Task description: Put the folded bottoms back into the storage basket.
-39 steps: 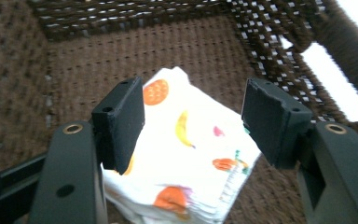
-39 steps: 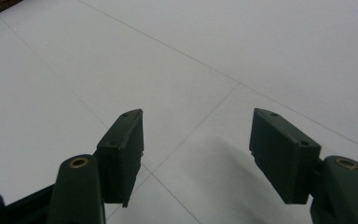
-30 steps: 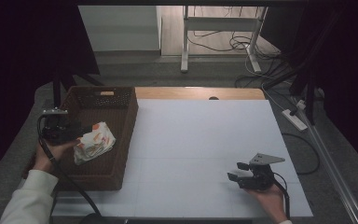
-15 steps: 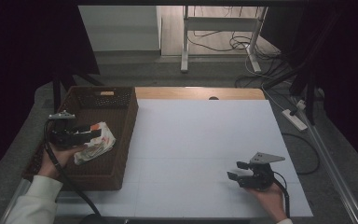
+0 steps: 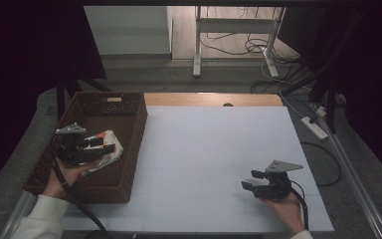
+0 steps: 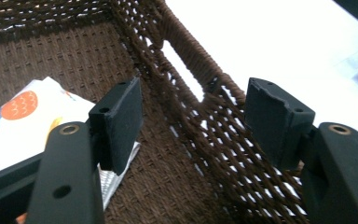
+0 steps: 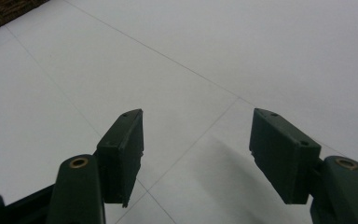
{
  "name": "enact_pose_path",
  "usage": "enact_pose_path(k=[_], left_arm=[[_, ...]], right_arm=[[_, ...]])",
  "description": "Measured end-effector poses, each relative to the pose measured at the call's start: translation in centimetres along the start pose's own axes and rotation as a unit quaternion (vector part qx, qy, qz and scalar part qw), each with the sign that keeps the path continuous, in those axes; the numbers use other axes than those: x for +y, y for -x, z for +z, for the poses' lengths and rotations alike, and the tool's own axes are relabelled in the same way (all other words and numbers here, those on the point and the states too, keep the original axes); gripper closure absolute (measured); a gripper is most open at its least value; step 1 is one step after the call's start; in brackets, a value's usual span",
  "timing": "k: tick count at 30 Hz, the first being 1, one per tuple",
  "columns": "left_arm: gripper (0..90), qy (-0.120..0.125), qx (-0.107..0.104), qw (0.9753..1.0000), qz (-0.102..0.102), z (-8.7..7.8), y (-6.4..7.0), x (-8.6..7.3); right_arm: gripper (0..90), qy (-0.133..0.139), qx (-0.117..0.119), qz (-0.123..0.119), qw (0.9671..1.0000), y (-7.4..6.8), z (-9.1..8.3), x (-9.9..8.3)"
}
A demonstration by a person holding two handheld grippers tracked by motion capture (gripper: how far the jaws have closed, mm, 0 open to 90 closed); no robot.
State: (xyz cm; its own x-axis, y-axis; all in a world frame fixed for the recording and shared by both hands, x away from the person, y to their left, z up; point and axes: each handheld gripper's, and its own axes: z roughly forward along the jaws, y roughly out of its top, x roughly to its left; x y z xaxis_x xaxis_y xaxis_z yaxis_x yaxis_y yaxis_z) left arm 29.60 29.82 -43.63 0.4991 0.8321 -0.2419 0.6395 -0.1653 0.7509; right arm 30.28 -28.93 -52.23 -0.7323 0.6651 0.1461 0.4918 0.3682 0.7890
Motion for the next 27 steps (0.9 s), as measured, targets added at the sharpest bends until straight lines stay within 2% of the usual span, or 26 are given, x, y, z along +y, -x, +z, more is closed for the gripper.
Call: enact_pose_path(k=[10,19,26,27], left_arm=[[34.7,0.011,-0.021,0.9996,0.013,-0.4,2.5,-0.5],[29.5,0.02,-0.035,0.9991,0.015,-0.1,4.7,-1.0],[28.9,0.031,-0.047,0.9981,0.026,0.2,6.4,-1.5],[28.7,0.029,-0.048,0.9979,0.033,0.4,7.0,-1.7]], right_arm=[[35.3,0.001,0.003,-0.004,1.0,-0.3,0.0,0.3],[35.3,0.006,0.004,-0.012,0.9999,-0.6,-0.2,0.5],[35.3,0.011,0.003,-0.01,0.9999,-0.7,-0.6,0.7],[35.2,0.015,0.004,-0.01,0.9998,-0.8,-0.7,0.7]])
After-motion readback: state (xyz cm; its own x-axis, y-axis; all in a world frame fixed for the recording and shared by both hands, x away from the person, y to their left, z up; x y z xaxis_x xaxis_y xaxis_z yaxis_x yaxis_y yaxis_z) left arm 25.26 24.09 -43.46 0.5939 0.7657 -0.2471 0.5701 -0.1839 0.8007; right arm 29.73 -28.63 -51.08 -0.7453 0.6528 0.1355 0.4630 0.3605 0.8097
